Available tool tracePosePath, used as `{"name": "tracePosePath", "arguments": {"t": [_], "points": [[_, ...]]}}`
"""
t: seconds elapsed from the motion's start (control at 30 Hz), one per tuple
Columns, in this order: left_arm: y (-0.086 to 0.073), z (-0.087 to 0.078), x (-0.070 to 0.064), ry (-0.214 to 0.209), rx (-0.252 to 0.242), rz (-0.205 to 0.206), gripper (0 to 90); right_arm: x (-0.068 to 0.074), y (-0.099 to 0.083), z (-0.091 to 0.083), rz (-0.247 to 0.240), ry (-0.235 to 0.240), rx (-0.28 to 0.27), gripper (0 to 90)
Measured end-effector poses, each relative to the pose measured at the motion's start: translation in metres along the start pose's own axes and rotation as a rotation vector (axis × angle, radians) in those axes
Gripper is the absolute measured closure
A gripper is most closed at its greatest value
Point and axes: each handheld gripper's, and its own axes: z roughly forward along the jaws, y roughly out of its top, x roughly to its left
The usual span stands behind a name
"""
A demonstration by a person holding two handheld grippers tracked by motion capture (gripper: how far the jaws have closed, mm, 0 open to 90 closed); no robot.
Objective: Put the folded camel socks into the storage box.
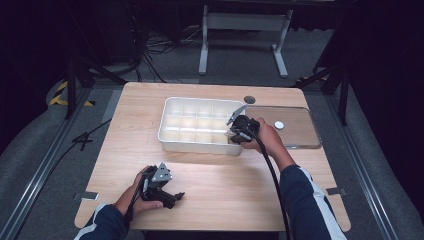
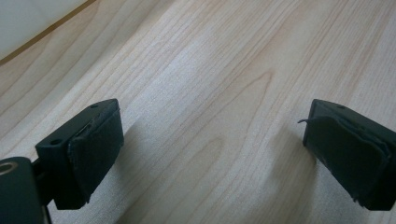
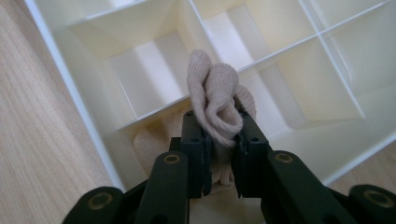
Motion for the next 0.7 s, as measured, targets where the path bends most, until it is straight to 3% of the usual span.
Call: {"name": "tracePosePath", "arguments": {"t": [0.07, 0.17, 0.27, 0.47, 0.7], "points": [[0.000, 0.000, 0.000, 0.000, 0.001, 0.001, 5.3, -0.001, 0.000, 0.008, -0.009, 0.005, 0.057, 77.2], [0.000, 0.000, 0.000, 0.001, 0.002, 0.004, 5.3, -0.003, 0.001, 0.011, -0.005, 0.023, 0.071, 77.2], [0.001, 0.001, 0.000, -0.010, 0.002, 0.003, 5.0, -0.007, 0.000, 0.012, 0.018, 0.053, 0.064, 77.2], [0.001, 0.002, 0.000, -0.005, 0.001, 0.005, 4.9, -0.008, 0.000, 0.013, 0.025, 0.065, 0.060, 77.1], [0.002, 0.001, 0.000, -0.006, 0.002, 0.004, 4.9, -0.005, -0.002, 0.011, 0.018, 0.047, 0.038, 74.8]]}}
